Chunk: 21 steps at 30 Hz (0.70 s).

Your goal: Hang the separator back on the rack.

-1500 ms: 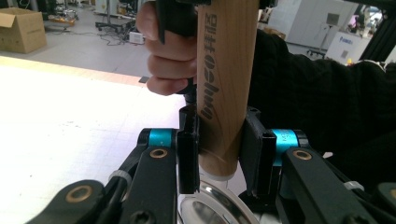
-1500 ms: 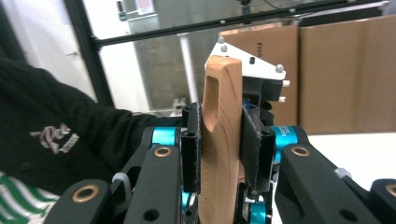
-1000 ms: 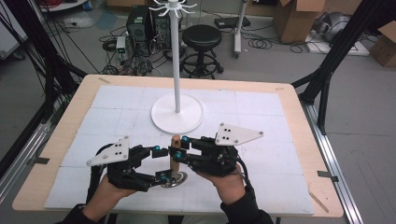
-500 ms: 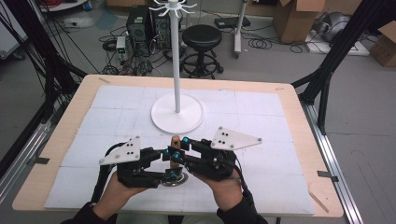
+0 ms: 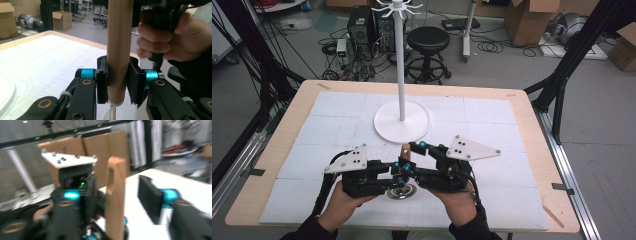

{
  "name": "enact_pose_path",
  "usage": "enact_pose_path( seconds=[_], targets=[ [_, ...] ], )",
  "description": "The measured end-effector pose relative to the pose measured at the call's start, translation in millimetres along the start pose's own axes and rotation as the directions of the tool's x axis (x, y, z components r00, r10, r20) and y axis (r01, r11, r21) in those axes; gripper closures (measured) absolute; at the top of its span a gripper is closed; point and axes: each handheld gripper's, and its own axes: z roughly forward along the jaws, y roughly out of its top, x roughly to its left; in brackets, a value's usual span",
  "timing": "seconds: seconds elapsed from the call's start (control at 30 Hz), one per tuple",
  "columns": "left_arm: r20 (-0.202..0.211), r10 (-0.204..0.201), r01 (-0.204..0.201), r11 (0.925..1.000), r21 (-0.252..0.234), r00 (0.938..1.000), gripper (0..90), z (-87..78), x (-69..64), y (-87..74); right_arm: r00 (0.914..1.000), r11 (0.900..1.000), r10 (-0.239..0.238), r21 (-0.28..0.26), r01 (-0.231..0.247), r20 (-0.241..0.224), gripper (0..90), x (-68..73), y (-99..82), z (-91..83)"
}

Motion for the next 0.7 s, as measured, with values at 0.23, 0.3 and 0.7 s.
enact_pose_path(
  seconds=[0.23, 0.3, 0.7],
  targets=[
    [-0.011, -0.021, 0.021, 0.9998, 0.004, 0.9997, 72.3, -0.2, 15.5, 8.4, 0.9870, 0.9974, -0.062, -0.028, 0.067, 0.148, 24.8, -19.9, -5.8, -43.7],
    [-0.021, -0.027, 0.027, 0.9996, -0.006, 0.9994, 72.3, 0.0, 22.6, 15.8, 0.9762, 0.9956, -0.091, -0.005, 0.094, 0.197, 24.0, -27.6, -12.2, -63.0],
    [-0.050, -0.026, 0.024, 0.9992, -0.031, 0.9984, 72.3, 13.0, 62.6, 72.2, 0.9220, 0.9967, -0.079, 0.047, 0.066, 0.379, 19.9, -57.1, -42.6, -128.6]
  ],
)
